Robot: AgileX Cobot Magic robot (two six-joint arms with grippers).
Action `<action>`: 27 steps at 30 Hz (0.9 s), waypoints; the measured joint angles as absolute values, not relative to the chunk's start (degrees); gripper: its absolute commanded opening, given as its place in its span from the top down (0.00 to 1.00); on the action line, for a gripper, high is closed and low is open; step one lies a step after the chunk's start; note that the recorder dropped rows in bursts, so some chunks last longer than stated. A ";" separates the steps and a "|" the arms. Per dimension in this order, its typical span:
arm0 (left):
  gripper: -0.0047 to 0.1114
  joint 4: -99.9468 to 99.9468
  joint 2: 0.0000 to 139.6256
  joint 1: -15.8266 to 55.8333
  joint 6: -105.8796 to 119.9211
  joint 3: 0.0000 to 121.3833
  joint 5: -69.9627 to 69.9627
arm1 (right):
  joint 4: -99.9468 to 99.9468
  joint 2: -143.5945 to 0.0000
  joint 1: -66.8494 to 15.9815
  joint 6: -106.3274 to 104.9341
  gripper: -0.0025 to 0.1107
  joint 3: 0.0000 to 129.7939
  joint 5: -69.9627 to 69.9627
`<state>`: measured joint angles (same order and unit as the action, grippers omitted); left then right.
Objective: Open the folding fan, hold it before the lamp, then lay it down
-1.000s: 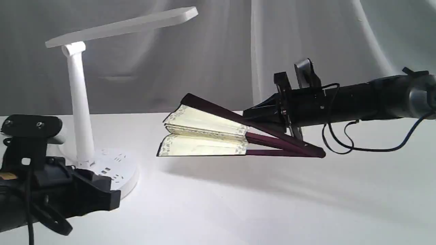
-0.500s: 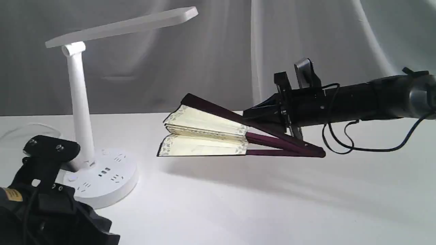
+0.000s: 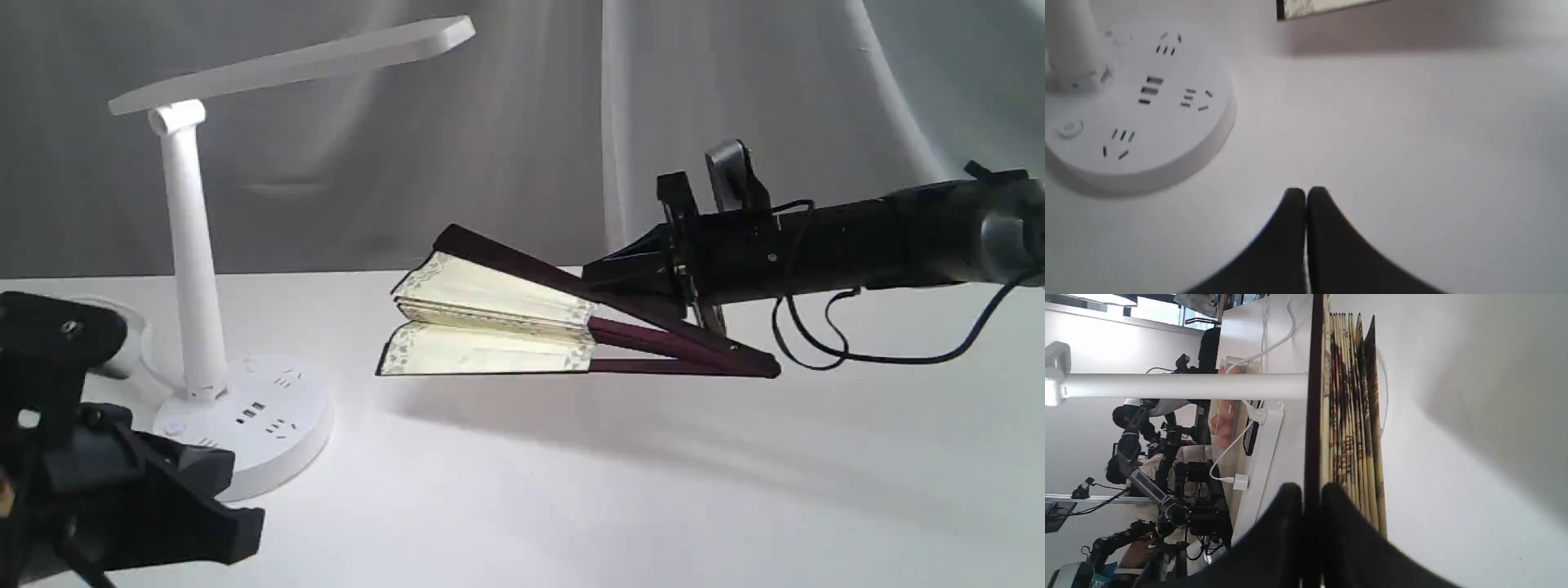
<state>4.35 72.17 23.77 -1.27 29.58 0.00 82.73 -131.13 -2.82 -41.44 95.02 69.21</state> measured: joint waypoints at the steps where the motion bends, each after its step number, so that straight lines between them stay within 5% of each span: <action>1: 0.96 4.59 71.52 24.32 -1.27 26.77 4.37 | 82.73 -131.13 -2.82 -41.44 0.98 95.02 69.21; 15: 0.93 -3.91 71.61 24.98 -23.60 11.31 51.23 | 82.78 -131.13 -2.82 -41.44 0.98 95.02 69.21; 27: 0.56 -2.44 88.39 24.98 -52.36 14.20 60.09 | 83.90 -131.13 -2.82 -41.44 0.98 95.02 69.21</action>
<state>-2.44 88.39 24.98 -52.36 14.20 60.09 83.90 -131.13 -2.82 -41.44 95.02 69.21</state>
